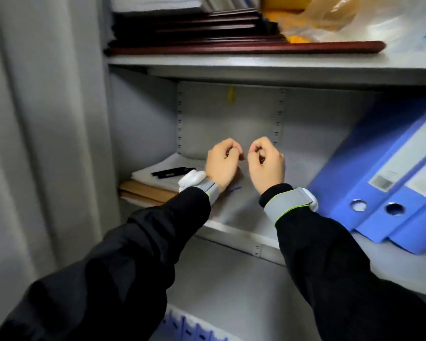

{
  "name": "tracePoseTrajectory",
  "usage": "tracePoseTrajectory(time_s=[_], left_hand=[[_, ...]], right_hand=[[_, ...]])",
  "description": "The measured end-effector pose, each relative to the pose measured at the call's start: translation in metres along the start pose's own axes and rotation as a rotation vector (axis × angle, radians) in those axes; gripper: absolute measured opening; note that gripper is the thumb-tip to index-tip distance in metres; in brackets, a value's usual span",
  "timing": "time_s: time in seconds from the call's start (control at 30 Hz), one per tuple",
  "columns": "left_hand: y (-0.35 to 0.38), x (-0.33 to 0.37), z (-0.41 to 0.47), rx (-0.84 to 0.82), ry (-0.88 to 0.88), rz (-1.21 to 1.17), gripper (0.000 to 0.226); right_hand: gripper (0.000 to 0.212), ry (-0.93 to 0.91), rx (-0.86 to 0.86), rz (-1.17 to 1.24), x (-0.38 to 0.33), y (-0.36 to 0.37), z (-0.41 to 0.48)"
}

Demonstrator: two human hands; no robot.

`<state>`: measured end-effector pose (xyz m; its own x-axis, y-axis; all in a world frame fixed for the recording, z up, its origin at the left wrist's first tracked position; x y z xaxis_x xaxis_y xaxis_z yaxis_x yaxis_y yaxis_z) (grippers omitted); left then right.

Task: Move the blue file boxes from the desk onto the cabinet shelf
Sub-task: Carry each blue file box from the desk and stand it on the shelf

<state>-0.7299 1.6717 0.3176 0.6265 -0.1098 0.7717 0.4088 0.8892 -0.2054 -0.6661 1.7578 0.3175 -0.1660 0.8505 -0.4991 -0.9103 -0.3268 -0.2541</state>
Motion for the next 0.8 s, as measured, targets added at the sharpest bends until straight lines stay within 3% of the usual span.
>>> tracePoseTrajectory(time_s=[0.2, 0.23, 0.3, 0.4, 0.47, 0.53, 0.8], left_hand=[[-0.16, -0.008, -0.085, 0.341, -0.055, 0.395, 0.013], [-0.169, -0.008, -0.092, 0.351, -0.062, 0.371, 0.013], [-0.221, 0.012, -0.137, 0.543, -0.048, 0.451, 0.013], [-0.271, 0.043, -0.198, 0.78, -0.008, 0.533, 0.011], [-0.287, 0.057, -0.23, 0.819, 0.014, 0.542, 0.012], [-0.318, 0.096, -0.3, 0.99, -0.015, 0.669, 0.015], [-0.408, 0.173, -0.473, 1.266, -0.136, 1.011, 0.014]], right_hand=[[0.007, -0.123, -0.266, 0.497, -0.122, 0.105, -0.058], [0.007, -0.164, -0.271, 0.529, -0.131, 0.108, -0.064], [0.006, -0.256, -0.358, 0.679, -0.19, 0.129, -0.094], [0.01, -0.356, -0.422, 0.894, -0.265, 0.137, -0.141], [0.015, -0.431, -0.39, 0.957, -0.302, 0.135, -0.159], [0.02, -0.483, -0.494, 1.153, -0.365, 0.135, -0.213], [0.019, -0.629, -0.731, 1.431, -0.521, 0.095, -0.339]])
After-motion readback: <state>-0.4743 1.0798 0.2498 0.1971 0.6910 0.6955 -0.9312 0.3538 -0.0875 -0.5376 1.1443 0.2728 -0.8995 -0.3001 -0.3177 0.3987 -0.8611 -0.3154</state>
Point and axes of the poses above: each hand's wrist, its own z-axis towards the middle knuckle, its own y-axis out of the palm, x = y × z, the point moved 1 cm from there along z, towards the middle knuckle, and after that the axes turned 4 degrees about -x, right-handed, at the moved point
